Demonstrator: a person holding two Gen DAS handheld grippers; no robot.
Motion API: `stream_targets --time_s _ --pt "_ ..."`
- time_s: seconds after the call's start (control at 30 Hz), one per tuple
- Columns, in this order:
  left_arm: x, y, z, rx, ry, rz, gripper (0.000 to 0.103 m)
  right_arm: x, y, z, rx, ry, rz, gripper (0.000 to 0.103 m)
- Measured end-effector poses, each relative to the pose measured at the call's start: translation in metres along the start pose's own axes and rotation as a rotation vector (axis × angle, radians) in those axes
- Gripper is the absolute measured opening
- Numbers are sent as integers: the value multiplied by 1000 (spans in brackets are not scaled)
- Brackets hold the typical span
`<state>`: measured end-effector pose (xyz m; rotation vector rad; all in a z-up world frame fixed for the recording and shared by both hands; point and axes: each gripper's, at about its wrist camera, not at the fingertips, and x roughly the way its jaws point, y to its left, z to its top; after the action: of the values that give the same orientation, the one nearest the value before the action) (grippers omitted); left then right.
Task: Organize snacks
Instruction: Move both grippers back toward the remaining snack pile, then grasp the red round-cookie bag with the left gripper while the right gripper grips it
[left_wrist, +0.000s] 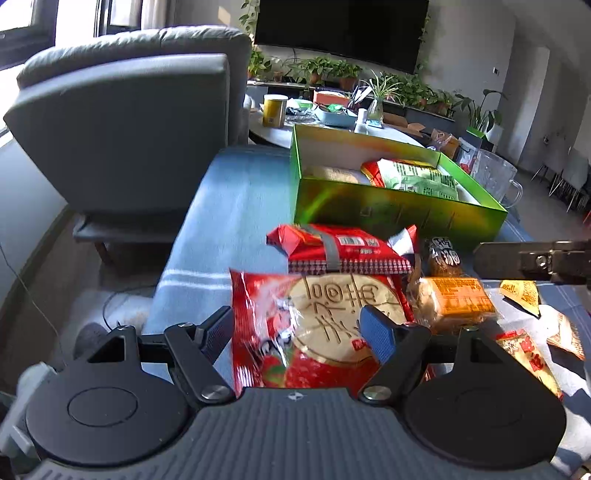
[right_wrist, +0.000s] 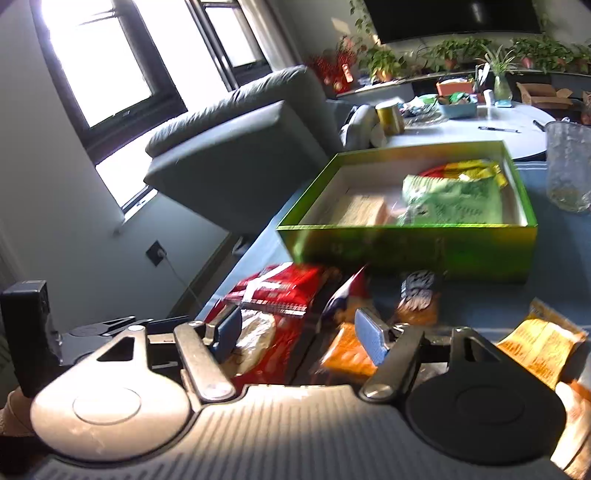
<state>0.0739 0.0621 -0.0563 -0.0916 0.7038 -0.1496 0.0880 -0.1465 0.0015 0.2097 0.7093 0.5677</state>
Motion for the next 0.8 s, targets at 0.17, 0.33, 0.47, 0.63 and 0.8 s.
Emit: stream_targets --time_s 0.17,0.33,0.47,0.63,0.8 --pt "-2 -8 -17 61 -1 -10 73 7 10 -9 -6 28 0 64" --pt "-5 -2 -24 31 41 -63 73 15 15 -16 -6 59 1 64" --pt "-13 0 -25 37 38 -65 72 23 20 -20 -6 86 10 64" --pt "-26 8 -19 39 18 -66 72 35 25 -22 4 119 11 64" --pt "-28 24 -14 -1 9 -48 74 49 27 -27 29 160 0 64"
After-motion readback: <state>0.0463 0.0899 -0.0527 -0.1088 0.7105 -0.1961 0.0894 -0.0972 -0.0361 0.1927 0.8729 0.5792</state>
